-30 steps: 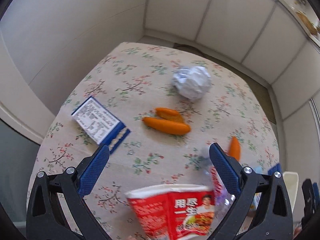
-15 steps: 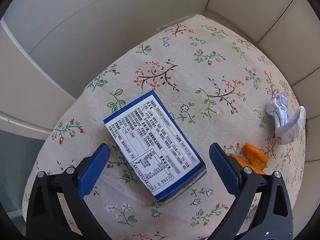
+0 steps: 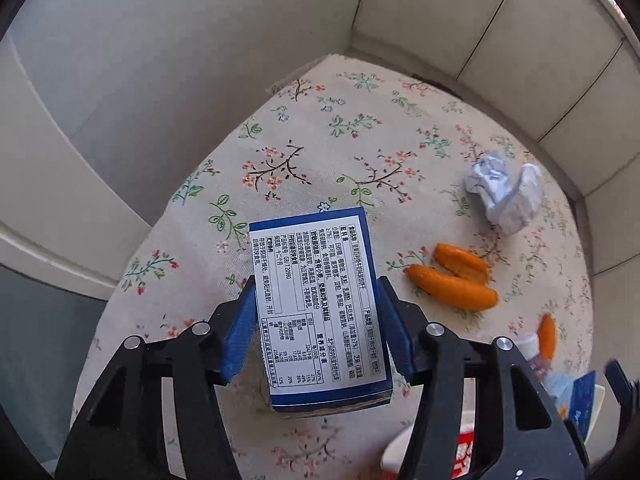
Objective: Collect trash
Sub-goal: 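Reach the left tool to the small blue-and-white box and grasp it, then grasp the orange peel with right tool while left tool holds the box, then carry the peel over the white bin, open right tool while left holds box, then move the small box over the white bin and open the left tool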
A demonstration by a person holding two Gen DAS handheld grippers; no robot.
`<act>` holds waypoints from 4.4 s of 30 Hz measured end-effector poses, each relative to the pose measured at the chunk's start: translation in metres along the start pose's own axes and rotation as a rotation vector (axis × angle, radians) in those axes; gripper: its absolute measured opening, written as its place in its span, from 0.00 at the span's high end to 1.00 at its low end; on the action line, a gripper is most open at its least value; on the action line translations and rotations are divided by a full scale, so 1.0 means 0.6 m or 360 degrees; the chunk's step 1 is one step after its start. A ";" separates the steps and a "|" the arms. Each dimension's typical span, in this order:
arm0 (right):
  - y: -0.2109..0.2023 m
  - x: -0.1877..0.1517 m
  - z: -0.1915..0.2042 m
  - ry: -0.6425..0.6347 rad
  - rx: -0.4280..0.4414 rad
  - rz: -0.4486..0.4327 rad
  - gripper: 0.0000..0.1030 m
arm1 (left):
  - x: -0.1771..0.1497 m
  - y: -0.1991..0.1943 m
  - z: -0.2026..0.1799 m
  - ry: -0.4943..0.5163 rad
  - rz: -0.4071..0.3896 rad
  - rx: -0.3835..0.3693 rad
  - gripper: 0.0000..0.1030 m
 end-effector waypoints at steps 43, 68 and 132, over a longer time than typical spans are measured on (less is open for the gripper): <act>-0.070 0.088 0.057 0.0127 0.0094 -0.0109 0.88 | -0.039 -0.240 -0.065 0.0131 -0.0322 -0.0342 0.47; -0.292 -0.162 -0.241 0.0831 -0.0519 -0.0440 0.88 | -0.158 -0.290 -0.320 0.0634 -0.0597 -0.0560 0.47; -0.405 -0.614 -0.548 0.1700 -0.1007 -0.0260 0.11 | -0.462 -0.158 -0.758 0.1418 -0.0215 -0.0787 0.15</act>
Point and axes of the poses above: each gripper's, at about its wrist camera, not at the fingertips, and y roughly the way its jaws point, z to its left, x to its top, the point moved 9 cm from there along y, roughly the way its jaws point, and after that the axes turned 8 degrees about z, right-handed, at the moved point
